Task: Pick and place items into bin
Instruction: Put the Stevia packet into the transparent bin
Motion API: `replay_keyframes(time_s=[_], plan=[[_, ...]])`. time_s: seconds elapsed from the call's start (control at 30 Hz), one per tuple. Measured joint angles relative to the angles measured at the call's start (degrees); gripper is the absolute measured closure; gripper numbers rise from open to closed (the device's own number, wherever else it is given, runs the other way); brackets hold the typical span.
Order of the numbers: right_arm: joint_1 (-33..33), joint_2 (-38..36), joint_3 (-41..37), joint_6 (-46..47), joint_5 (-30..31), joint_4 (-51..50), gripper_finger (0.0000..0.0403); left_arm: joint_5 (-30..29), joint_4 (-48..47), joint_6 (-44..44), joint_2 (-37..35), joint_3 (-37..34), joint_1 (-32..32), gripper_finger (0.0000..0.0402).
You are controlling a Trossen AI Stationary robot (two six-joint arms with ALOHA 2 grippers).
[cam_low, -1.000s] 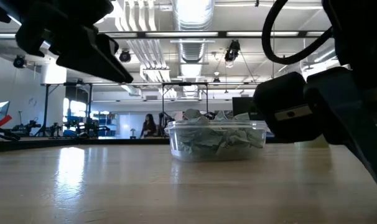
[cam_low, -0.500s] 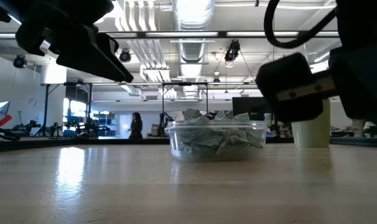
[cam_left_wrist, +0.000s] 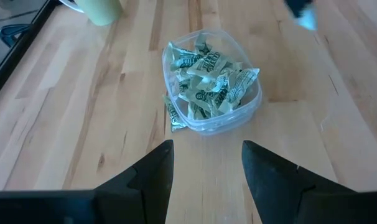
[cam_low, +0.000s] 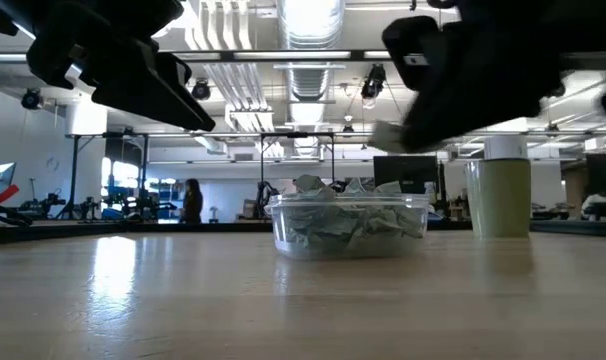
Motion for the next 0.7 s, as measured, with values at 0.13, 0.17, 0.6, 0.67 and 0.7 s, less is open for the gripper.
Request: replay_keyframes(time_s=[0.13,0.17,0.6,0.67,0.7], plan=[[-3.77,-0.17,0.0,-1.38,3.22,0.71,0.0392,0.0,0.02,0.39,0.0,0.0,0.0,0.0228],[-4.94,-0.01,0.0,-1.19,3.24,0.78,0.0392,0.0,-0.01,0.4,0.0,0.0,0.0,0.0228],[-11.5,0.13,-0.09,1.18,2.01,0.64,0.0383,0.0,-0.04,0.44,-0.04,0.0,0.0,0.0228],[-11.5,0.14,-0.09,1.22,1.34,0.34,0.0368,0.0,-0.02,0.42,-0.04,0.0,0.0,0.0228],[-11.46,0.09,-0.11,1.2,1.32,0.28,0.0358,-0.01,-0.02,0.44,-0.04,0.0,0.0,0.0228]])
